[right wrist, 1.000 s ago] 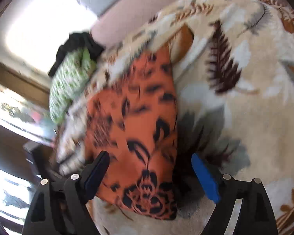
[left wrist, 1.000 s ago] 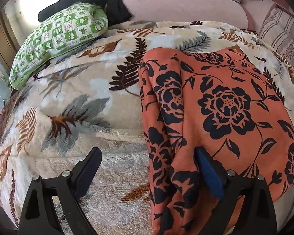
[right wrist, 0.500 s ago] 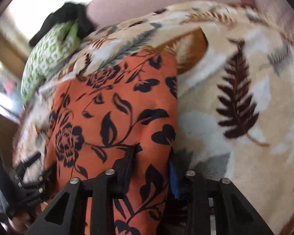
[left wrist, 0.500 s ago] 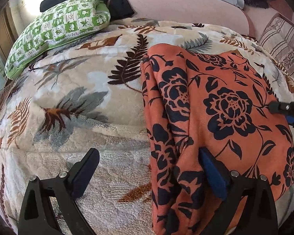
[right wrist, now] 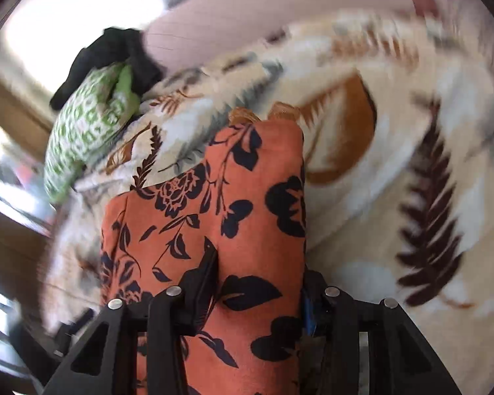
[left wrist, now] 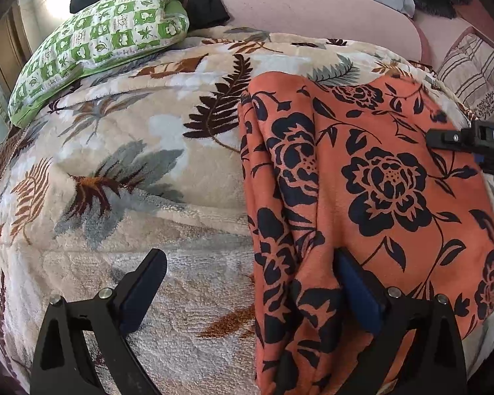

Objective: Fold small clothes

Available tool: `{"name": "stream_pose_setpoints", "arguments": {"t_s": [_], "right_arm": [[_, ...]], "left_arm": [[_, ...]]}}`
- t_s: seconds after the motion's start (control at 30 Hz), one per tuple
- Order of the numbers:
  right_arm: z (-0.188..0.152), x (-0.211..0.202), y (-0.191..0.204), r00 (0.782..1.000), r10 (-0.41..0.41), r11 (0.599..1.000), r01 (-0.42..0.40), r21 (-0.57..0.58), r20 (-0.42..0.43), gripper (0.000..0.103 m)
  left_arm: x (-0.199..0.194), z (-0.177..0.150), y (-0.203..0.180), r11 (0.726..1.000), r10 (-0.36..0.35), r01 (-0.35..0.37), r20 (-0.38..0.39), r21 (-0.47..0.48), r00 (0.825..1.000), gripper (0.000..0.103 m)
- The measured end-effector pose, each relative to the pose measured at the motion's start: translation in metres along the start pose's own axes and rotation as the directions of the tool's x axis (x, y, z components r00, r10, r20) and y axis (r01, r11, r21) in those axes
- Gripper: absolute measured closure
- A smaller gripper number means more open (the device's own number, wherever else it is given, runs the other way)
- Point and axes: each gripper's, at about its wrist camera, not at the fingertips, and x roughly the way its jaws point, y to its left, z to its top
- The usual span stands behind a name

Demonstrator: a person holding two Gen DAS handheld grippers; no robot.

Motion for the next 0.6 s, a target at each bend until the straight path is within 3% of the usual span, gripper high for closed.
{"name": "stream_pose_setpoints", "arguments": {"t_s": [0.03,0.07,0.17,0.23,0.3,0.37,0.4,0.47,0.6], "right_arm": [[-0.001,0.003,-0.002,0.999,-0.017,1.000,0.017,0.005,-0.039,0.026],[-0.004,0.002,-0.007,0.997,-0.034,0.998,0.037,0.042,-0.073,0.020],[-0.022,-0.038,-0.011,0.999,-0.025,0.994,0.021,0.106,0.042,0.020],[-0.035,-0.062,-0.002,0.994,0.062,0.992,-0.071,0.107,0.086,0.020],[-0.049,-0.070,0.008,0.981,0.182,0.978,-0.188,0.087,0.074,0.018],[-0.064,-0.048,0.017,0.968,0.249,0.966,-0.246,0.080,-0.031,0.013],[-0.068,-0.035,0.019,0.974,0.216,0.975,-0.210,0.072,-0.074,0.013],[-0.071,-0.032,0.026,0.982,0.177,0.984,-0.175,0.038,-0.065,0.013],[-0.070,-0.031,0.034,0.980,0.179,0.984,-0.179,0.008,-0.088,0.012]], "left_arm": [[-0.005,0.001,0.001,1.000,-0.012,0.012,0.003,-0.011,1.000,0.003],[-0.011,0.000,0.003,1.000,-0.011,0.012,0.009,-0.017,1.000,0.003],[-0.033,-0.007,0.009,1.000,0.005,-0.004,0.064,-0.019,0.998,0.003],[-0.035,-0.013,0.016,0.999,0.019,-0.017,0.065,-0.040,0.998,0.003],[-0.020,-0.019,0.019,0.999,0.025,-0.025,-0.002,-0.048,1.000,0.003],[-0.011,-0.022,0.024,0.996,-0.015,0.010,-0.057,-0.089,0.998,0.002],[-0.015,-0.022,0.028,0.993,-0.036,0.029,-0.059,-0.111,0.998,0.003],[-0.031,-0.017,0.031,0.992,-0.057,0.055,-0.014,-0.115,0.998,0.003],[-0.041,0.013,0.035,0.982,-0.153,0.156,0.033,-0.108,0.988,0.004]]}}
